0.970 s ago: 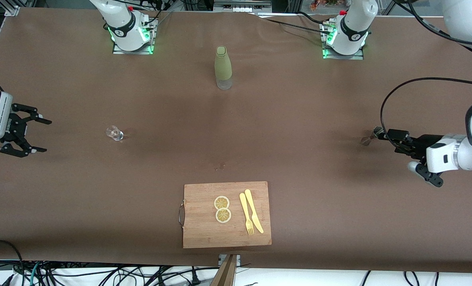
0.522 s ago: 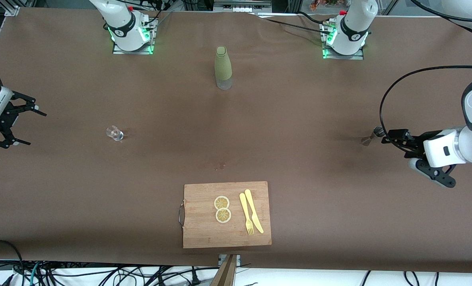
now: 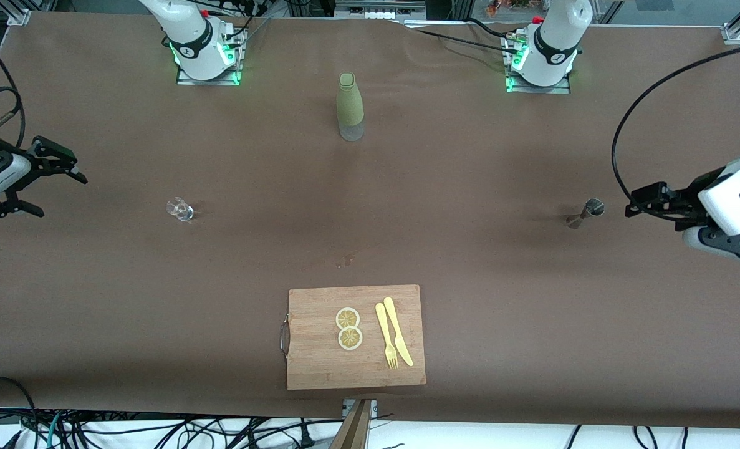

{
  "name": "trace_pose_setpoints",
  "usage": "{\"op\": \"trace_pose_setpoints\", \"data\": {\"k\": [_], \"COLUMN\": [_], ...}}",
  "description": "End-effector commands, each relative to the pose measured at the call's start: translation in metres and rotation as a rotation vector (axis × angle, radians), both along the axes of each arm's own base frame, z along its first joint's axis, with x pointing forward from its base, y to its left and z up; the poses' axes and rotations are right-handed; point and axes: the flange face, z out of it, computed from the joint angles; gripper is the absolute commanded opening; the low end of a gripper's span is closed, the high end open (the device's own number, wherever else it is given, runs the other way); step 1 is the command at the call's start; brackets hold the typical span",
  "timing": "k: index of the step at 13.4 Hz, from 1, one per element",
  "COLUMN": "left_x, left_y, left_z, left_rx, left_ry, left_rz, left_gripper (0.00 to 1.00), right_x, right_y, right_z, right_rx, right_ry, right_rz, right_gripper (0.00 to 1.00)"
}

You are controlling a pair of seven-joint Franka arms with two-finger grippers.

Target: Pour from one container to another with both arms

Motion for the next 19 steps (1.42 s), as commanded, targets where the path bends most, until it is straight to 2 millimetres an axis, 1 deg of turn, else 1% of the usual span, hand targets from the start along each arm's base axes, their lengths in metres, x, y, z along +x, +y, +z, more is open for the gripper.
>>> {"op": "trace_pose_setpoints", "data": {"k": [1,3,4,5,6,7,10,12,14,16,17,19], "left_x": [-0.022,-0.036,-0.043,-0.048,-0.051,-0.051,-0.047,-0.045,-0.046,-0.046,-0.045,-0.043], "left_y": [0.000,0.002,-0.003,-0.014,-0.022,-0.029,-0.036,-0.043,-0.045,-0.046,-0.045,-0.048], "left_z": [0.019,0.040,0.051,0.058,0.058,0.056,0.053,0.051,0.052,0.051,0.048,0.045], "left_rx": [0.029,0.034,0.072,0.109,0.140,0.149,0.143,0.125,0.071,0.074,0.078,0.087], "left_ry": [0.034,0.036,0.023,0.014,0.026,0.036,0.041,0.041,0.048,0.054,0.058,0.061], "left_rz": [0.096,0.130,0.114,0.085,0.067,0.069,0.119,0.114,0.176,0.180,0.182,0.176], "left_gripper": [1.00,1.00,1.00,1.00,1.00,1.00,1.00,1.00,1.00,1.00,1.00,1.00], "right_x": [-0.034,-0.046,-0.048,-0.051,-0.056,-0.065,-0.086,-0.094,-0.093,-0.089,-0.087,-0.081], "right_y": [0.034,0.047,0.050,0.054,0.060,0.069,0.077,0.078,0.075,0.072,0.069,0.052], "right_z": [0.032,0.044,0.048,0.055,0.057,0.064,0.086,0.090,0.092,0.089,0.087,0.083], "right_rx": [-0.070,-0.089,-0.089,-0.093,-0.101,-0.106,-0.119,-0.128,-0.142,-0.147,-0.158,-0.139], "right_ry": [0.048,0.097,0.104,0.120,0.147,0.162,0.176,0.195,0.181,0.171,0.165,0.136], "right_rz": [-0.233,-0.384,-0.425,-0.463,-0.499,-0.524,-0.528,-0.520,-0.521,-0.509,-0.505,-0.450], "right_gripper": [0.99,0.99,0.99,0.99,0.99,0.99,0.99,0.99,0.99,0.99,0.99,0.99]}}
